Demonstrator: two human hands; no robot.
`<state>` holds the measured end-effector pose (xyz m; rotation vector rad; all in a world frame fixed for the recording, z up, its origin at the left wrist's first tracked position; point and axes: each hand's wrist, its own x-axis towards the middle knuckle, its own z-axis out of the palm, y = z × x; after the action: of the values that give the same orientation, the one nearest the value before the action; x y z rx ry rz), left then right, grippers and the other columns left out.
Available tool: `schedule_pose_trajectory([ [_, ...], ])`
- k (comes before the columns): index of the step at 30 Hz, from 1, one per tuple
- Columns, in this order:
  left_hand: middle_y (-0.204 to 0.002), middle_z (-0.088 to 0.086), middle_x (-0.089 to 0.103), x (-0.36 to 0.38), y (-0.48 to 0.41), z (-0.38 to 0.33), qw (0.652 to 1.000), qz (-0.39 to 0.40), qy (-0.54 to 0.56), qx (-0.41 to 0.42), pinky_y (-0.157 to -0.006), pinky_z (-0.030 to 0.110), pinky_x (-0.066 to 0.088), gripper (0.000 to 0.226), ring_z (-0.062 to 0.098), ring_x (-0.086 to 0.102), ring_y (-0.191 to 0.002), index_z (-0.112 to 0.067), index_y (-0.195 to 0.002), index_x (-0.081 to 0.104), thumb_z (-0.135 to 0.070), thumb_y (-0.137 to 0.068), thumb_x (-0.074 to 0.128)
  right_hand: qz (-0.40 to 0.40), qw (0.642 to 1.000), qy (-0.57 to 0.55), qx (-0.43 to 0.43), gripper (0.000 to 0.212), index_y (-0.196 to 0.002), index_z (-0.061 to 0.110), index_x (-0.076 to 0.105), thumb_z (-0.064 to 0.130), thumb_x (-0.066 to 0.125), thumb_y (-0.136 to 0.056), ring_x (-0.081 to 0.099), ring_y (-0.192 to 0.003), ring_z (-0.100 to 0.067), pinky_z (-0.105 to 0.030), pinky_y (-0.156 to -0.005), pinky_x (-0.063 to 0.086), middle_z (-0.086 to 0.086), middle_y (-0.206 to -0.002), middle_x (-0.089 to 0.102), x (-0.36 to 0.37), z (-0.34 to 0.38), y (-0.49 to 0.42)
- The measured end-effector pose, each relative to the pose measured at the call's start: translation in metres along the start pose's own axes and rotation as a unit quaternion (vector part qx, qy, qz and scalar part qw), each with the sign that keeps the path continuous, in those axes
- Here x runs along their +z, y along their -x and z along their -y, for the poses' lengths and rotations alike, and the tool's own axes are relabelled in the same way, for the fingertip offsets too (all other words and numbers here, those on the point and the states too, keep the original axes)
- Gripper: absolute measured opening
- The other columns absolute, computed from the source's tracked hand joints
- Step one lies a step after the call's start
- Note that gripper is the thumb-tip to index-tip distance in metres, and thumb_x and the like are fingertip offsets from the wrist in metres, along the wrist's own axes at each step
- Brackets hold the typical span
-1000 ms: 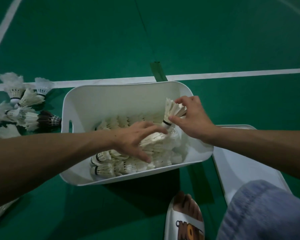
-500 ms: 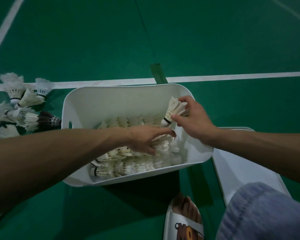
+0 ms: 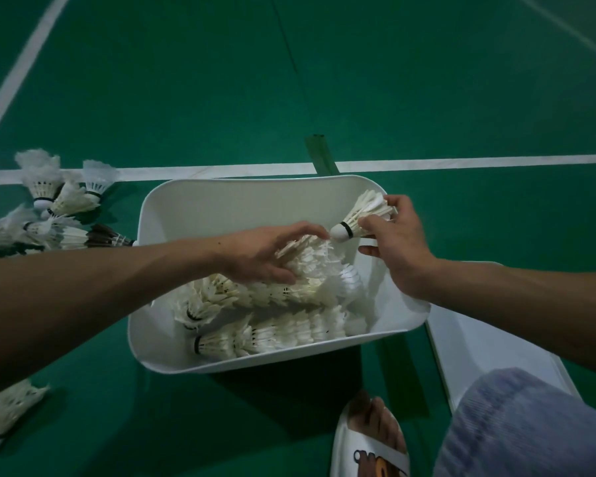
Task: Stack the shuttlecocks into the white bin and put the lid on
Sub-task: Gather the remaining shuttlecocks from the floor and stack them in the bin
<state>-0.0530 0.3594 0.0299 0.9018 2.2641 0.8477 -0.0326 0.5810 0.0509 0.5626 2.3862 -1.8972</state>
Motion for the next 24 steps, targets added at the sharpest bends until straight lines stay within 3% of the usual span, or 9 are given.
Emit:
schedule_pose_trajectory([
  [3,-0.147,0.001,0.038,-0.004,0.002,0.001,1.000,-0.013,0.006,0.000,-0.102,0.049,0.042,0.070,0.029,0.049,-0.123,-0.055,-0.131,0.023,-0.025,-0.086,0.068,0.006,1.000,0.005,0.004,0.036,-0.113,0.025,0.043,0.007,0.062,-0.088,0.064,-0.098,-0.021,-0.031,-0.064,0.054,-0.008,-0.116,0.061,0.002,0.000,0.001],
  [6,-0.150,-0.002,0.033,-0.002,0.000,-0.001,1.000,-0.011,0.002,0.004,-0.104,0.041,0.040,0.071,0.023,0.046,-0.126,-0.048,-0.137,0.025,-0.022,-0.087,0.068,0.055,0.998,0.023,0.011,0.039,-0.111,0.025,0.047,0.005,0.068,-0.085,0.067,-0.092,-0.022,-0.037,-0.072,0.059,-0.008,-0.105,0.066,0.003,-0.002,0.007],
  [10,-0.148,-0.001,0.038,0.008,-0.004,-0.003,1.000,0.004,-0.018,0.011,-0.100,0.037,0.042,0.073,0.021,0.049,-0.121,-0.049,-0.140,0.023,-0.024,-0.087,0.067,0.130,0.985,0.111,0.029,0.043,-0.115,0.019,0.054,0.004,0.074,-0.080,0.070,-0.079,-0.014,-0.022,-0.060,0.052,-0.005,-0.095,0.072,0.000,-0.011,0.018],
  [12,-0.151,-0.004,0.035,0.012,-0.006,-0.007,0.999,0.008,-0.037,0.023,-0.100,0.027,0.036,0.074,0.015,0.044,-0.125,-0.045,-0.144,0.023,-0.023,-0.088,0.066,0.115,0.983,0.139,0.046,0.036,-0.110,0.019,0.058,0.006,0.072,-0.079,0.068,-0.087,-0.021,-0.030,-0.065,0.052,-0.005,-0.100,0.069,-0.003,-0.014,0.017],
  [16,-0.156,-0.005,0.024,0.018,-0.001,-0.010,0.997,0.003,-0.060,0.039,-0.113,0.031,0.024,0.078,0.012,0.030,-0.136,-0.051,-0.140,0.005,-0.033,-0.090,0.063,0.088,0.978,0.175,0.069,0.015,-0.101,0.015,0.060,0.013,0.058,-0.086,0.060,-0.096,-0.027,-0.044,-0.084,0.052,-0.008,-0.103,0.061,-0.003,-0.012,0.011],
  [20,-0.156,-0.001,0.024,0.004,0.017,0.003,0.995,-0.024,-0.075,-0.053,-0.115,0.044,0.021,0.073,0.019,0.027,-0.137,-0.054,-0.143,0.007,-0.047,-0.090,0.056,0.078,0.955,0.283,0.051,0.022,-0.103,0.006,0.060,0.017,0.043,-0.094,0.056,-0.091,-0.023,-0.049,-0.091,0.051,-0.010,-0.104,0.060,0.001,-0.014,0.008],
  [22,-0.155,0.003,0.028,-0.003,0.030,0.013,0.988,0.023,-0.093,-0.119,-0.114,0.040,0.025,0.067,0.023,0.034,-0.136,-0.048,-0.146,0.013,-0.046,-0.092,0.052,0.076,0.942,0.323,0.055,0.027,-0.109,0.001,0.060,0.014,0.043,-0.092,0.056,-0.087,-0.022,-0.046,-0.088,0.052,-0.018,-0.107,0.062,0.001,-0.014,0.006],
  [24,-0.157,0.002,0.024,-0.004,0.042,0.021,0.983,0.076,-0.057,-0.155,-0.111,0.037,0.026,0.063,0.023,0.038,-0.135,-0.045,-0.148,0.013,-0.042,-0.095,0.049,0.081,0.931,0.350,0.061,0.030,-0.115,0.005,0.058,0.015,0.044,-0.090,0.059,-0.091,-0.024,-0.048,-0.088,0.053,-0.016,-0.104,0.062,0.001,-0.013,0.006],
])
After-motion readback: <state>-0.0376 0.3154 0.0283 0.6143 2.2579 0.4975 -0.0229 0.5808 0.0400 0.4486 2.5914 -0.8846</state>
